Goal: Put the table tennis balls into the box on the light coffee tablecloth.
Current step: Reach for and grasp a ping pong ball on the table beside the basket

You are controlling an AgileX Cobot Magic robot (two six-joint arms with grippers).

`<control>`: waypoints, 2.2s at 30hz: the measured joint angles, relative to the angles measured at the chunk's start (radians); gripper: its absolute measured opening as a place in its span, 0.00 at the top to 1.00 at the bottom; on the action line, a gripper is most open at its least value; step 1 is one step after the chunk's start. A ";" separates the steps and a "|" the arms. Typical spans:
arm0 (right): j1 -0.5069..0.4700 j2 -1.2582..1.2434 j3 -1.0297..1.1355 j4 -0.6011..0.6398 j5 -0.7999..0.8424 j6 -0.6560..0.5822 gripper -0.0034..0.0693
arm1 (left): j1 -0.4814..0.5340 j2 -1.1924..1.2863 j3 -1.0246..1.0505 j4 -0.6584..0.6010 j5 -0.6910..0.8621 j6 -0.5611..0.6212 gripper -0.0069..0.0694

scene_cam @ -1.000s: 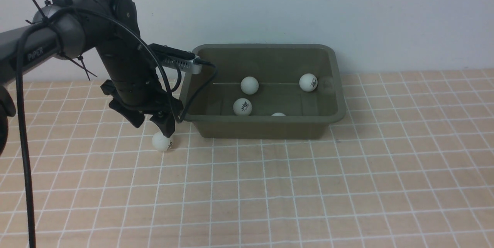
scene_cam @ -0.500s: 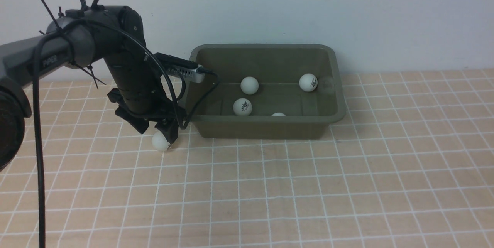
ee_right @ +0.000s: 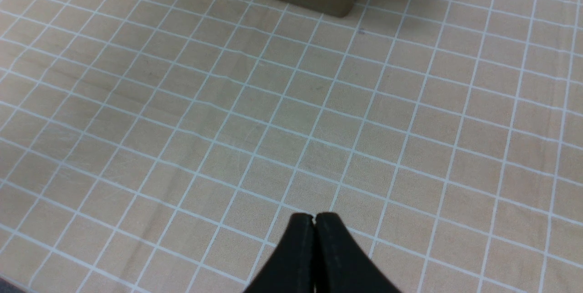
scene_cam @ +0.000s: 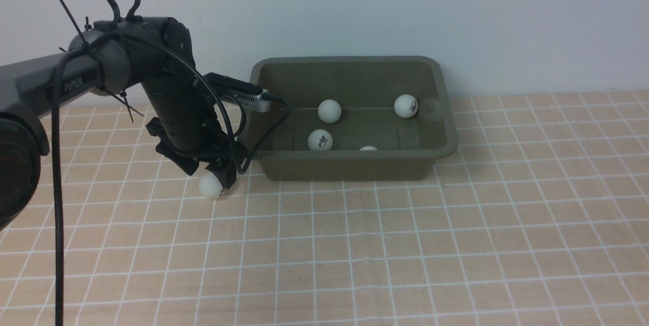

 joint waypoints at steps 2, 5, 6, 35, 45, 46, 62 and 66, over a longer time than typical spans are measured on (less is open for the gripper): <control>0.000 0.000 0.000 0.000 0.000 0.000 0.98 | 0.000 0.000 0.000 -0.002 -0.001 0.000 0.26; 0.000 0.000 0.000 0.000 0.000 0.000 0.98 | 0.000 0.000 0.000 -0.010 -0.001 0.000 0.27; 0.000 0.000 0.000 0.000 0.000 0.000 0.98 | 0.000 0.000 0.000 -0.012 -0.001 0.000 0.28; 0.000 0.000 0.000 0.000 0.000 -0.002 0.98 | 0.000 0.000 0.000 -0.029 0.039 0.004 0.37; 0.000 0.000 0.000 0.000 0.000 -0.002 0.98 | 0.000 -0.043 0.000 -0.025 0.046 0.022 0.37; 0.000 0.000 0.000 0.000 0.000 -0.002 0.98 | 0.000 -0.051 0.000 -0.023 0.047 0.022 0.37; 0.000 0.000 0.000 0.000 0.000 -0.002 0.98 | 0.000 -0.065 0.000 -0.020 0.103 0.023 0.37; 0.000 0.000 0.000 0.000 0.000 -0.002 0.98 | 0.000 -0.065 0.000 -0.020 0.118 0.023 0.37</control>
